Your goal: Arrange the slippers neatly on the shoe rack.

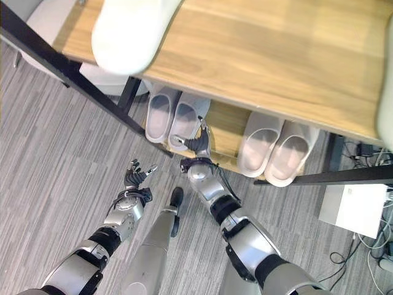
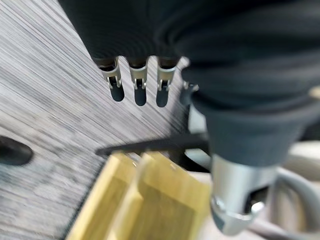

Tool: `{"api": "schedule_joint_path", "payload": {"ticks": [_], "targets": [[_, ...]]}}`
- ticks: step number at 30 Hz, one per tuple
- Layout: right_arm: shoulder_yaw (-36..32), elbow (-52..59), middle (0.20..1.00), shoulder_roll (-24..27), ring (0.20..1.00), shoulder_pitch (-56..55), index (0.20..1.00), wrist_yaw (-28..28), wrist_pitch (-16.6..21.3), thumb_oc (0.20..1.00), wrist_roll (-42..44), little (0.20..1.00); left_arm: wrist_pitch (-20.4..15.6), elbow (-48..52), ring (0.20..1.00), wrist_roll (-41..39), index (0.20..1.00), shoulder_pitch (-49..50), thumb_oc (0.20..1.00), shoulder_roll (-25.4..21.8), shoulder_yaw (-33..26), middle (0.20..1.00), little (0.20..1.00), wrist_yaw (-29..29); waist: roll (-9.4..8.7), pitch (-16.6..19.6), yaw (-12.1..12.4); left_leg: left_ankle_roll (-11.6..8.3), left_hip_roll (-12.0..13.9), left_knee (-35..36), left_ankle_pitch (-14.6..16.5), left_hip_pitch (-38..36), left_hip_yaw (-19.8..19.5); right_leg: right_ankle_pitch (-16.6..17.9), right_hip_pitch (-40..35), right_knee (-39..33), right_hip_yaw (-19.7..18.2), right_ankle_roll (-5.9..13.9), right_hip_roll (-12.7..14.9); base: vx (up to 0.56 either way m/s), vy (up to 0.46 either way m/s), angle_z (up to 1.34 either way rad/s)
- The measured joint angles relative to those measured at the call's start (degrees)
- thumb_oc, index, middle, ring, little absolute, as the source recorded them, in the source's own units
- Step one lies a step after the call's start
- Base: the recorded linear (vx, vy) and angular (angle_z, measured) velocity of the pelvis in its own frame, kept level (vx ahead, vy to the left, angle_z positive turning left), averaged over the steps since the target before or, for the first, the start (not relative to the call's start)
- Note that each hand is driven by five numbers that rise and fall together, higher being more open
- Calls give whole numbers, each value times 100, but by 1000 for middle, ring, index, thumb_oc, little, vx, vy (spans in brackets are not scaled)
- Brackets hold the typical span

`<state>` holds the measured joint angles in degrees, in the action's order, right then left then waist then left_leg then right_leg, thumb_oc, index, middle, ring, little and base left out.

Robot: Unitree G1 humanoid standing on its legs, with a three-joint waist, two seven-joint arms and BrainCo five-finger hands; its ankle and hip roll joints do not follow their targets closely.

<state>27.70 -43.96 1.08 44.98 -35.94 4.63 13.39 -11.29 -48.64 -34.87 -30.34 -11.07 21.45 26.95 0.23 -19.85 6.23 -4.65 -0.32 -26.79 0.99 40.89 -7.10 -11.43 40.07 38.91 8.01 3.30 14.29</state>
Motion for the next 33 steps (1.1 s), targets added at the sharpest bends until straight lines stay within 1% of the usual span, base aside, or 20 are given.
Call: {"api": "schedule_joint_path", "payload": {"ticks": [1,3,8,9,11,13,14,15,17,19,20,22,25,26,27,28,29,30,31,33], "targets": [[19,-5,1000,12,1000,-47,1000,19,-18,1000,1,1000,2,1,1000,2,1000,-15,1000,11,4,1000,1000,-2,-12,8,-34,4,1,33,-1,-59,3,10,-67,-56,1,-1,-3,52,-9,-1],[86,11,1000,73,1000,-151,1000,96,-23,1000,-13,1000,37,0,1000,2,1000,-37,1000,27,39,1000,1000,0,-19,12,-104,12,-1,82,2,-205,11,77,-228,-149,13,103,-19,28,-6,1],[126,362,1000,225,1000,-942,1000,374,-49,1000,-109,1000,111,-93,1000,7,1000,111,1000,117,85,1000,1000,-17,-41,24,-154,53,39,432,-35,-823,20,195,-910,-619,111,142,-68,39,-5,-2],[160,665,1000,314,1000,-1284,1000,440,-61,1000,-111,1000,131,-25,1000,7,1000,253,1000,120,78,1000,1000,-30,-44,34,-158,66,57,605,-54,-1033,32,230,-1132,-823,122,140,-97,113,-11,-11],[292,761,1000,397,1000,-1626,1000,598,-83,1000,-109,1000,166,73,1000,22,1000,541,1000,108,46,1000,1000,-82,-90,93,-207,95,93,806,-78,-1281,138,274,-1349,-1040,101,138,-114,146,-24,-16],[424,1243,1000,577,1000,-2043,1000,917,-85,1000,-112,1000,179,365,1000,150,1000,979,1000,119,-150,1000,1000,-216,-97,129,-226,108,119,1148,-199,-1618,172,468,-1677,-1454,85,185,-190,107,-22,-20],[435,1418,1000,750,1000,-2297,1000,1150,-93,1000,-111,1000,203,410,1000,237,1000,1293,1000,84,-219,1000,1000,-294,-105,190,-278,114,164,1318,-223,-1822,200,595,-1896,-1720,94,254,-211,75,-22,-20],[448,1652,1000,917,1000,-2546,1000,1353,-85,1000,-119,1000,209,578,1000,238,1000,1565,1000,68,-368,1000,1000,-378,-133,297,-294,135,211,1498,-261,-1967,290,690,-2049,-1967,88,251,-264,60,-26,-23],[470,1781,1000,1086,1000,-2697,1000,1552,-84,1000,-150,1000,209,585,1000,238,1000,1806,1000,-20,-399,1000,1000,-455,-158,419,-292,148,241,1668,-301,-2117,330,805,-2227,-2244,78,269,-309,101,-49,-18],[304,2079,1000,1454,1000,-3031,1000,2002,-75,1000,-347,1000,245,799,1000,265,1000,2206,1000,-147,-568,1000,1000,-715,-158,481,-360,156,285,2080,-424,-2549,446,1001,-2665,-2750,85,300,-362,83,-49,-16],[302,2265,1000,1645,1000,-3321,1000,2205,-29,1000,-451,1000,260,956,1000,286,1000,2526,1000,-227,-619,1000,1000,-830,-136,598,-378,164,298,2309,-472,-2808,466,1134,-2976,-3087,84,314,-400,63,-43,-17],[253,2378,1000,1953,1000,-3636,1000,2442,-11,1000,-622,1000,286,979,1000,458,1000,2759,1000,-364,-662,1000,1000,-959,-114,796,-450,170,304,2489,-488,-3006,506,1234,-3193,-3379,81,331,-428,102,-68,-14],[-17,2476,1000,2171,1000,-4179,1000,2763,32,1000,-966,1000,337,1017,1000,672,1000,3000,1000,-425,-818,1000,1000,-1204,-43,965,-472,165,331,2920,-608,-3467,704,1459,-3606,-3898,-22,367,-486,100,-68,-24],[-143,2478,1000,2217,1000,-4415,1000,2866,39,1000,-1088,1000,460,1176,1000,713,1000,3115,1000,-470,-847,1000,1000,-1257,-3,1025,-493,171,332,3054,-637,-3654,764,1534,-3815,-4121,-48,369,-482,68,-72,-25],[-214,2476,1000,2229,1000,-4489,1000,2919,45,1000,-1126,1000,564,1685,1000,710,1000,3281,1000,-577,-837,1000,1000,-1277,-8,1038,-515,162,324,3110,-644,-3718,776,1579,-3900,-4242,-53,379,-503,60,-72,-10],[-415,2371,1000,2239,1000,-4738,1000,2938,98,1000,-1231,1000,276,2129,1000,1218,1000,3518,1000,-757,-845,1000,1000,-1341,21,1112,-555,154,328,3139,-651,-3737,762,1618,-3983,-4380,-30,382,-502,46,-122,2],[-565,2095,1000,2289,1000,-4936,1000,2954,97,1000,-1281,1000,154,1647,1000,2028,1000,3266,1000,-780,-800,1000,1000,-1243,113,1177,-587,151,328,3139,-644,-3817,752,1621,-4073,-4395,-6,388,-511,28,-86,5],[-577,2088,1000,2331,1000,-4992,1000,2986,97,1000,-1288,1000,185,1377,1000,2097,1000,3176,1000,-748,-798,1000,1000,-1238,158,1225,-585,151,326,3139,-641,-3820,751,1617,-4079,-4395,-2,392,-509,19,-94,2],[-622,1808,1000,2352,1000,-5053,1000,3002,199,1000,-1385,1000,286,1012,1000,2275,1000,3034,1000,-720,-765,1000,1000,-1235,189,1291,-704,148,333,3139,-640,-3834,762,1617,-4082,-4396,-14,393,-518,7,-33,-4],[-840,1422,1000,2327,1000,-5059,1000,2997,218,1000,-1556,1000,374,1044,1000,2465,1000,3113,1000,-720,-699,1000,1000,-1270,204,1301,-749,148,351,3140,-640,-3870,810,1617,-4090,-4397,-67,393,-534,10,-59,-12]]}}
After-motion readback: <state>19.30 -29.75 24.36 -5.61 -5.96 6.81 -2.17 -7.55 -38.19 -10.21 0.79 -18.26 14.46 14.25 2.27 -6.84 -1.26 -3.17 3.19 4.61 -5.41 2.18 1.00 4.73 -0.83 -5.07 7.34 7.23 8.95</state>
